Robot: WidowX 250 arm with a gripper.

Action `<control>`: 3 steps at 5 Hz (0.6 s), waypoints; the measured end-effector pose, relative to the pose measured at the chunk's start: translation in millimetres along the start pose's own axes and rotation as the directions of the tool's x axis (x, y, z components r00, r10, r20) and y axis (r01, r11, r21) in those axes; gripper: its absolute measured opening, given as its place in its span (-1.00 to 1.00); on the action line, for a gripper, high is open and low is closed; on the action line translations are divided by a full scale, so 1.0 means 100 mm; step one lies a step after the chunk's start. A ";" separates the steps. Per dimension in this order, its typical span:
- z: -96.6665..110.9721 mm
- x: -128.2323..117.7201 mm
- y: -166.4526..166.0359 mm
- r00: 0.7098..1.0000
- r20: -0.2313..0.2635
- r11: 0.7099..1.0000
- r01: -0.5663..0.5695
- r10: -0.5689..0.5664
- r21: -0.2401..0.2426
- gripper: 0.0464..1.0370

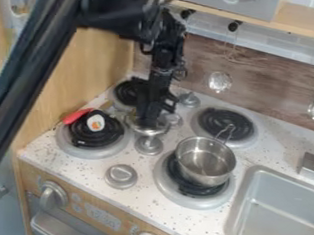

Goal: Lift the lid of the silver stove and move it green to the right

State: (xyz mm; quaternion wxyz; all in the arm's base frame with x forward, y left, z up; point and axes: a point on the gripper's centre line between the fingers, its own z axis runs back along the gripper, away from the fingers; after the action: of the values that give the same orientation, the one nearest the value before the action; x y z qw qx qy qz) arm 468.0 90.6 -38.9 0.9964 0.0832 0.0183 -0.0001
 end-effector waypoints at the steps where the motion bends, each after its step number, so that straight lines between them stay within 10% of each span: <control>1: -0.03 0.01 0.09 0.999 -0.009 0.999 -0.034 0.033 -0.019 -0.49; 3: 0.11 -0.12 0.05 0.998 0.054 0.997 -0.020 0.024 -0.073 0.71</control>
State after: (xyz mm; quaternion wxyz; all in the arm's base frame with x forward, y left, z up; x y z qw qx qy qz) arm 456.8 93.7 -26.8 0.9988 0.0472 -0.0102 0.0094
